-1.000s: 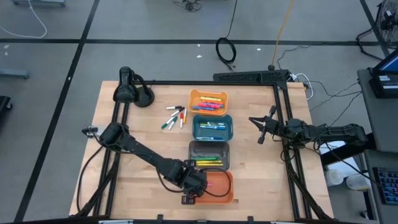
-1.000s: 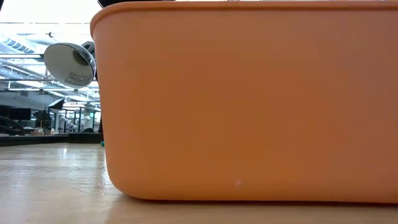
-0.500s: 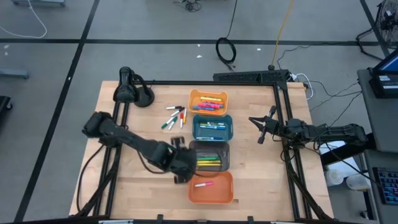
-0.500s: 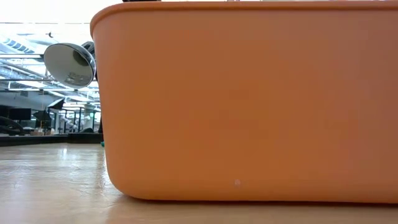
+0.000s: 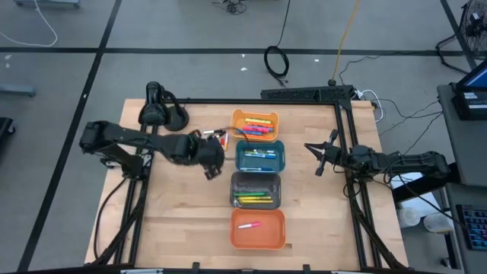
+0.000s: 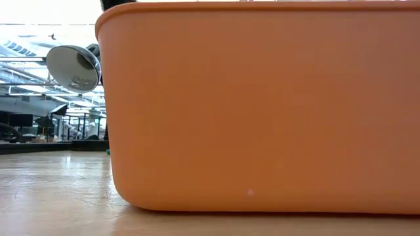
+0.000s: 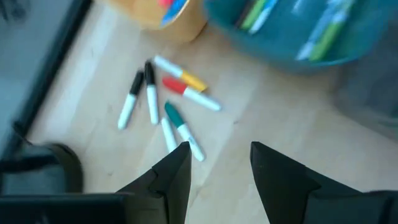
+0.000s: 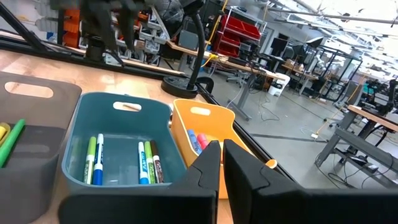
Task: Pick & Place Markers
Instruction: Put the left green mini marker into the orange bin
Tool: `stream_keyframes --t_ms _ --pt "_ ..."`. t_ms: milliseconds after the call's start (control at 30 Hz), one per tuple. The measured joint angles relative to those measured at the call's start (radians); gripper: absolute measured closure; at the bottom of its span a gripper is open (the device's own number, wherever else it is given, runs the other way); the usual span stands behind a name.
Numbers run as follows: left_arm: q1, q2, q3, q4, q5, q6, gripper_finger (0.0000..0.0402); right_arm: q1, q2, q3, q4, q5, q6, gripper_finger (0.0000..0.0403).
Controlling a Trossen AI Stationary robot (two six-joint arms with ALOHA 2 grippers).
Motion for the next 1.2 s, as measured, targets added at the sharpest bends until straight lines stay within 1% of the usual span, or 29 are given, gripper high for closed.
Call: stream_keyframes --t_ms 100,200,367,467,567,733,833,1200 --pt "0.109 -0.050 -0.151 0.136 0.078 0.024 0.0231 0.000 0.000 0.000 0.000 0.000 0.000 0.0392" --pt "0.216 -0.067 -0.263 0.231 0.138 0.044 0.0231 0.000 0.000 0.000 0.000 0.000 0.000 0.0392" --pt "0.346 -0.068 -0.384 0.315 0.172 0.049 0.0231 0.000 0.000 0.000 0.000 0.000 0.000 0.0392" --pt "0.397 -0.068 -0.437 0.373 0.224 0.049 0.0231 0.000 0.000 0.000 0.000 0.000 0.000 0.0392" --pt "0.422 -0.068 -0.473 0.415 0.270 0.051 0.0231 0.000 0.000 0.000 0.000 0.000 0.000 0.0392" --pt "0.427 -0.068 -0.511 0.482 0.276 0.051 0.0231 0.000 0.000 0.000 0.000 0.000 0.000 0.0392" --pt "0.427 -0.068 -0.520 0.493 0.302 0.060 0.0231 0.000 0.000 0.000 0.000 0.000 0.000 0.0392" --pt "0.425 -0.056 -0.523 0.509 0.296 0.059 0.0231 0.000 0.000 0.000 0.000 0.000 0.000 0.0392"
